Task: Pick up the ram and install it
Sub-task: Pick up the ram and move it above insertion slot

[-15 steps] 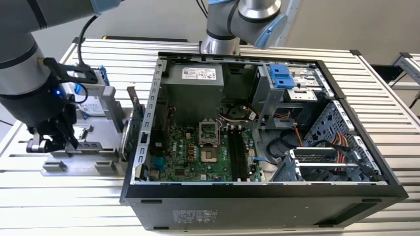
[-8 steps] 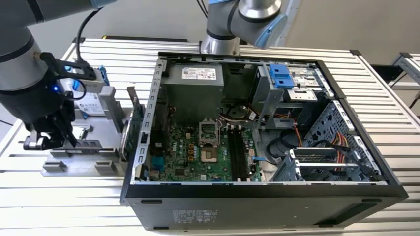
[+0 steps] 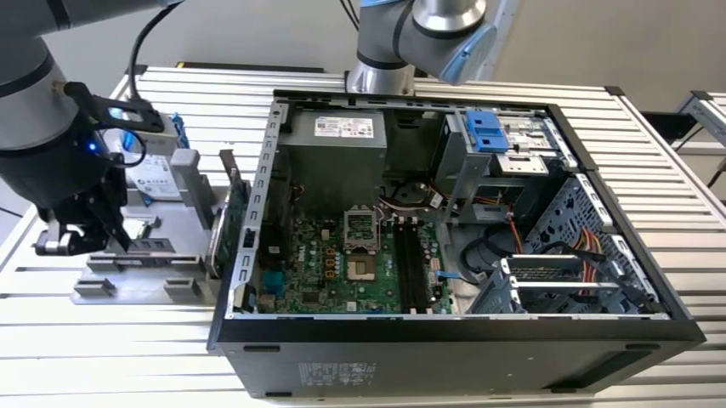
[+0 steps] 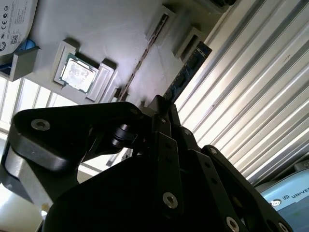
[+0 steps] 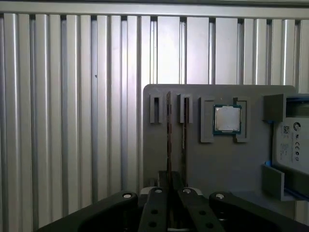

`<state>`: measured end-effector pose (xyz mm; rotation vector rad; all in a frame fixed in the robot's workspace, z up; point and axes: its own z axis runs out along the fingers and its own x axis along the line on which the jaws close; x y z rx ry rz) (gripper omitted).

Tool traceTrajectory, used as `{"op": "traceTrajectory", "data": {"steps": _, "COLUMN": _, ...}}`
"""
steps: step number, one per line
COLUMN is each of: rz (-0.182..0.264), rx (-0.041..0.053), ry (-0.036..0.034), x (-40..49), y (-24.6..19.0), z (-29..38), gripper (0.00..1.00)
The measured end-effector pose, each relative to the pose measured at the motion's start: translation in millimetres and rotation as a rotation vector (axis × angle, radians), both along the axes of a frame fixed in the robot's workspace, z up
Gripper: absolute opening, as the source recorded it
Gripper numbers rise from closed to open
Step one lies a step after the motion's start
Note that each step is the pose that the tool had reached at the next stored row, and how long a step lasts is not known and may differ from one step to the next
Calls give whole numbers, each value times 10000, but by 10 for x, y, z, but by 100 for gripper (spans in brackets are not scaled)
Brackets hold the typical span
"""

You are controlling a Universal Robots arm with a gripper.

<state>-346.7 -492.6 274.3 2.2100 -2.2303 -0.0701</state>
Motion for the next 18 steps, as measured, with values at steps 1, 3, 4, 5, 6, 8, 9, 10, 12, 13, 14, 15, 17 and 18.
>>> {"op": "traceTrajectory", "data": {"steps": 1, "rz": 0, "rx": 0, "ry": 0, "x": 0, "y": 0, "z": 10, "gripper": 0}}
{"op": "traceTrajectory", "data": {"steps": 3, "rz": -1, "rx": 0, "ry": 0, "x": 0, "y": 0, "z": 32, "gripper": 0}}
{"op": "traceTrajectory", "data": {"steps": 4, "rz": -1, "rx": 0, "ry": 0, "x": 0, "y": 0, "z": 43, "gripper": 0}}
{"op": "traceTrajectory", "data": {"steps": 5, "rz": -2, "rx": 0, "ry": 0, "x": 0, "y": 0, "z": 55, "gripper": 0}}
{"op": "traceTrajectory", "data": {"steps": 6, "rz": -2, "rx": 0, "ry": 0, "x": 0, "y": 0, "z": 67, "gripper": 0}}
{"op": "traceTrajectory", "data": {"steps": 8, "rz": -3, "rx": 0, "ry": 0, "x": 0, "y": 0, "z": 91, "gripper": 0}}
{"op": "traceTrajectory", "data": {"steps": 9, "rz": -5, "rx": 1, "ry": -1, "x": 0, "y": 0, "z": 104, "gripper": 0}}
{"op": "traceTrajectory", "data": {"steps": 10, "rz": -5, "rx": 0, "ry": 0, "x": 0, "y": 0, "z": 116, "gripper": 0}}
{"op": "traceTrajectory", "data": {"steps": 12, "rz": -7, "rx": 0, "ry": 0, "x": 0, "y": 0, "z": 141, "gripper": 0}}
{"op": "traceTrajectory", "data": {"steps": 13, "rz": -8, "rx": 1, "ry": -1, "x": 0, "y": 0, "z": 153, "gripper": 0}}
{"op": "traceTrajectory", "data": {"steps": 14, "rz": -8, "rx": 0, "ry": -1, "x": 0, "y": 0, "z": 166, "gripper": 0}}
{"op": "traceTrajectory", "data": {"steps": 15, "rz": -9, "rx": 0, "ry": 0, "x": 0, "y": 0, "z": 180, "gripper": 0}}
{"op": "traceTrajectory", "data": {"steps": 17, "rz": -11, "rx": -1, "ry": 1, "x": 0, "y": 0, "z": 207, "gripper": 0}}
{"op": "traceTrajectory", "data": {"steps": 18, "rz": -12, "rx": 0, "ry": -1, "x": 0, "y": 0, "z": 220, "gripper": 0}}
